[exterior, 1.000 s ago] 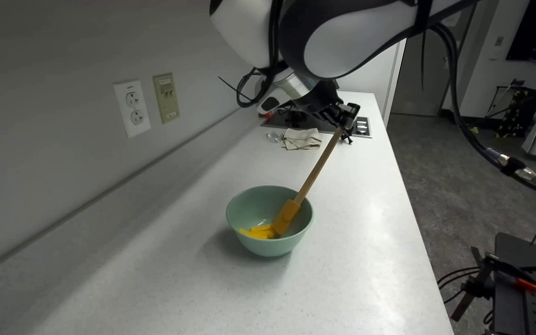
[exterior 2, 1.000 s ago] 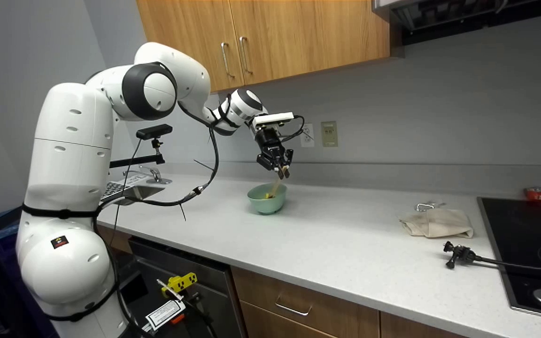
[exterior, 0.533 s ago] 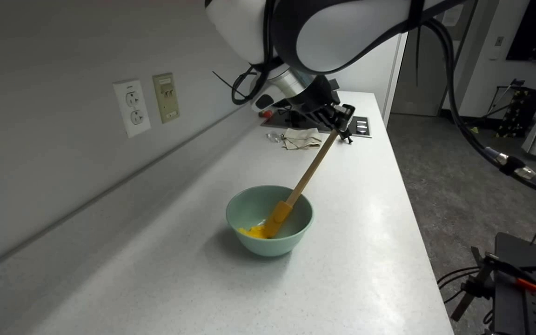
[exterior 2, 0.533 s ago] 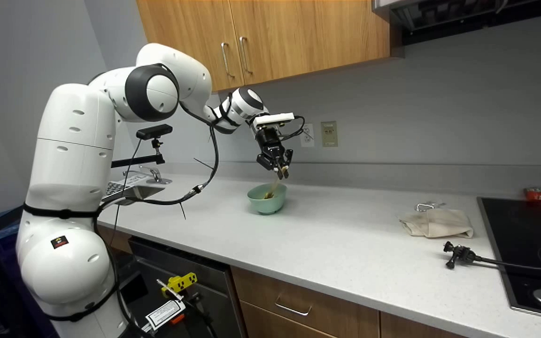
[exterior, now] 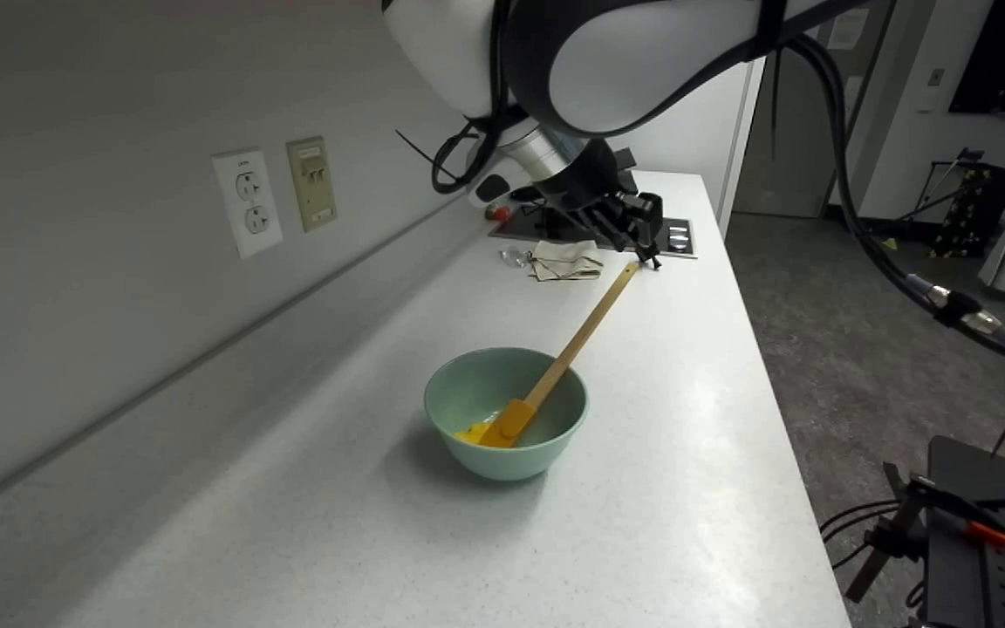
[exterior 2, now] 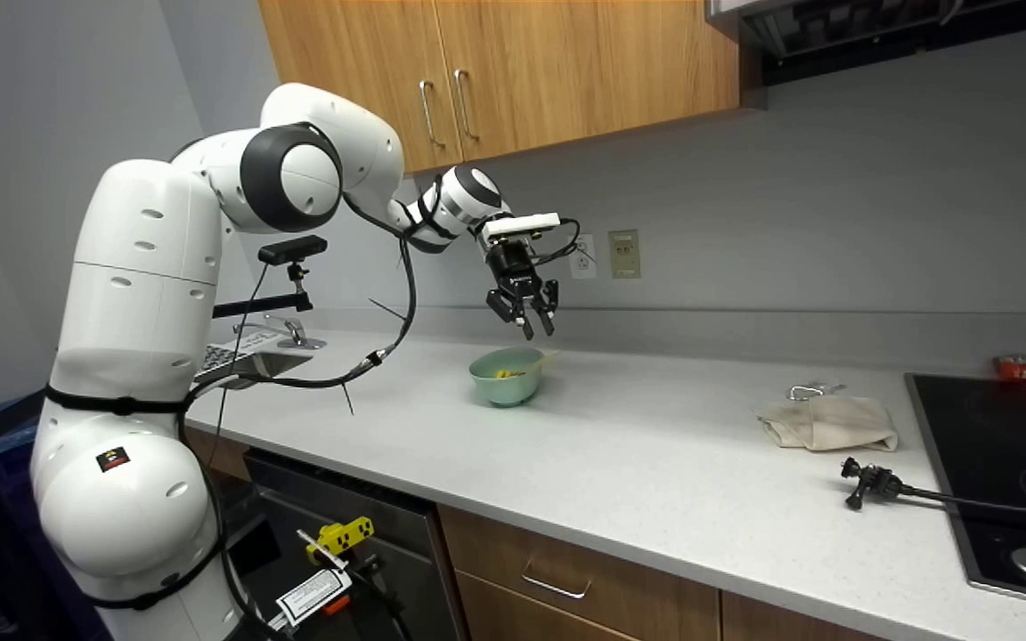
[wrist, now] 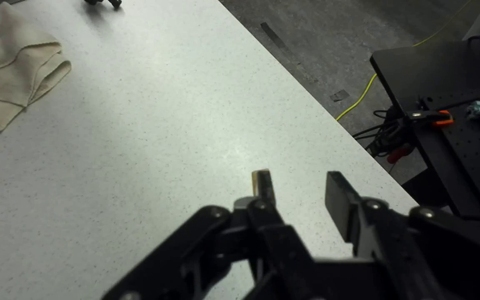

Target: Use the ladle to stir in the bowl

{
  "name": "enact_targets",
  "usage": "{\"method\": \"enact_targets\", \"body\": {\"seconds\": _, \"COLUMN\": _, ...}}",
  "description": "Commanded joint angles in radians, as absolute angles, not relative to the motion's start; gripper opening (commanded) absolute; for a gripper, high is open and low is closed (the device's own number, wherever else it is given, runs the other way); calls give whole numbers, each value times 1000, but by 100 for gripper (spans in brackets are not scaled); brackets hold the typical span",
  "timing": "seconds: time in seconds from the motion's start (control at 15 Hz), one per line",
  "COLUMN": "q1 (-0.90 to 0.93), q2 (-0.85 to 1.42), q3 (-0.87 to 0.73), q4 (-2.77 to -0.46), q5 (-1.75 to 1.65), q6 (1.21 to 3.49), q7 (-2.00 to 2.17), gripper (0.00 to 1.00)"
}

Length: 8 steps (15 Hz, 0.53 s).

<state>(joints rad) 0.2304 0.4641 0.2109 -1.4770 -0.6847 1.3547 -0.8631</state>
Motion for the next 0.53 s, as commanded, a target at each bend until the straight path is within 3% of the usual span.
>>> {"method": "enact_targets", "body": {"seconds": 0.0, "q1": 227, "q2": 474, "q3": 207, "q4": -1439, "q5": -668, "q6": 1346, "q7": -887, "gripper": 70}}
{"method": "enact_targets", "body": {"seconds": 0.27, "q1": 224, "q2": 450, "q3": 209, "q4": -1455, "q5": -657, "q6": 1332, "q7": -887, "gripper": 99}}
{"method": "enact_targets", "body": {"seconds": 0.47, "q1": 215, "q2": 419, "q3": 212, "q4": -1495, "q5": -641, "q6": 1328, "q7": -893, "gripper": 100}}
